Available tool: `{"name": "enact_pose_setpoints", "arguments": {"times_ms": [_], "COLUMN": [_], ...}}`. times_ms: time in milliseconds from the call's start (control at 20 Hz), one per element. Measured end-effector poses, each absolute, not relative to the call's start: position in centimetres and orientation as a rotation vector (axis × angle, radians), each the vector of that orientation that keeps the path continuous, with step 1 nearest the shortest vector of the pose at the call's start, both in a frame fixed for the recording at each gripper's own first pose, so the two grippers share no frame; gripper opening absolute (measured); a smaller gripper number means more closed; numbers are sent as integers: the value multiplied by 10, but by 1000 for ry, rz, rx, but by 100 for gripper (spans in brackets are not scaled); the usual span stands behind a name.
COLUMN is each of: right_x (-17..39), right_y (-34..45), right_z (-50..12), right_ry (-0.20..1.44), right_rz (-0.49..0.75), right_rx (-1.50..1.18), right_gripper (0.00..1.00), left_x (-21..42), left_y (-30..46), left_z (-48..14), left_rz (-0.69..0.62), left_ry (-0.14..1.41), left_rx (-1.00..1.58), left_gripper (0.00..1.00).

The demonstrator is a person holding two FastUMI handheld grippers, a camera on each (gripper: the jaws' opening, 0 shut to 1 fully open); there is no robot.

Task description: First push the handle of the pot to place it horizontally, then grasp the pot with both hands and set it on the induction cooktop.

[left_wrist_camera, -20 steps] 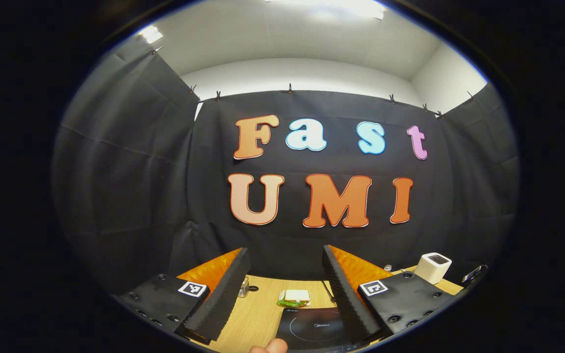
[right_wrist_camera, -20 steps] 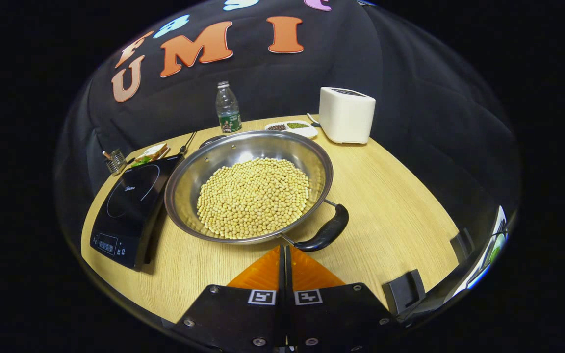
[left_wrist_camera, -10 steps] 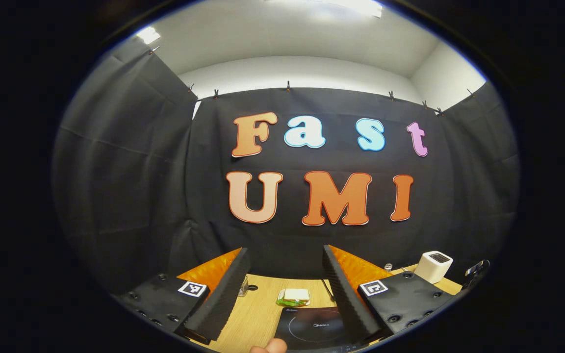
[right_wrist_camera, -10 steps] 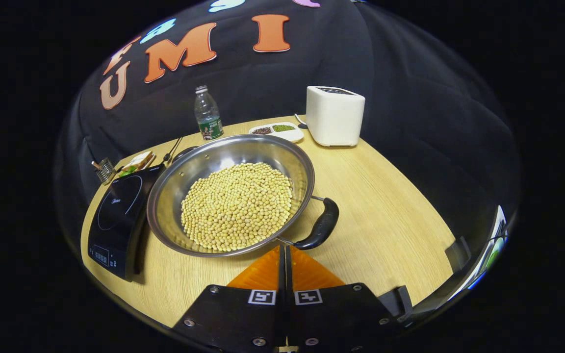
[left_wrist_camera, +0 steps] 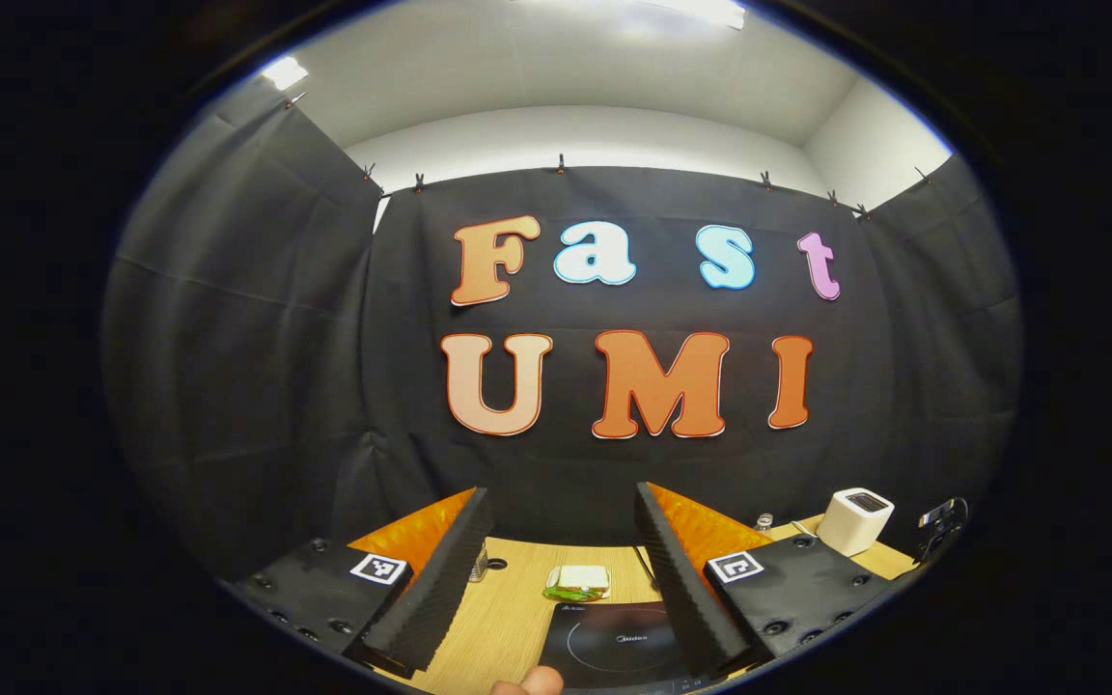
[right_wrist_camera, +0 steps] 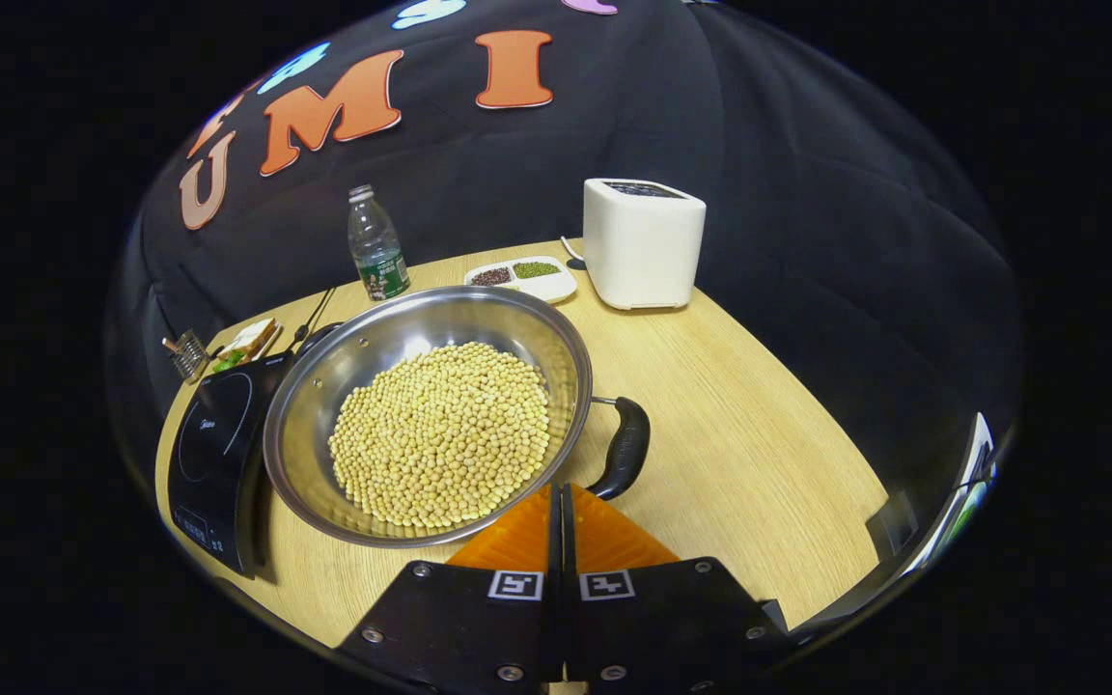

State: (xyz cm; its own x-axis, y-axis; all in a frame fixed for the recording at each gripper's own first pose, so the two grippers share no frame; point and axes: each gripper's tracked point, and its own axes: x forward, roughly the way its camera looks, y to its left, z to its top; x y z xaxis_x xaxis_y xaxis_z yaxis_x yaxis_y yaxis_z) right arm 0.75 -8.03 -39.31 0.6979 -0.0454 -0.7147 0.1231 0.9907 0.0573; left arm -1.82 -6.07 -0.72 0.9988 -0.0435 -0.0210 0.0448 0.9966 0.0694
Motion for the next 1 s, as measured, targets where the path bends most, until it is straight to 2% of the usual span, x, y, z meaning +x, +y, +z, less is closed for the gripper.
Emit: {"name": "enact_pose_setpoints", "arguments": {"times_ms": [1000], "right_x": [74], "right_y": [-103], "right_z": [-400], "right_ry": [771], "right_rz": [-69], "right_rx": [59], "right_gripper": [0], "left_x": [-11], "left_y": [-95], "left_z": [-24], "left_rz": [-63], "left_ry": [41], "left_rx": [93], "left_gripper": [97]}}
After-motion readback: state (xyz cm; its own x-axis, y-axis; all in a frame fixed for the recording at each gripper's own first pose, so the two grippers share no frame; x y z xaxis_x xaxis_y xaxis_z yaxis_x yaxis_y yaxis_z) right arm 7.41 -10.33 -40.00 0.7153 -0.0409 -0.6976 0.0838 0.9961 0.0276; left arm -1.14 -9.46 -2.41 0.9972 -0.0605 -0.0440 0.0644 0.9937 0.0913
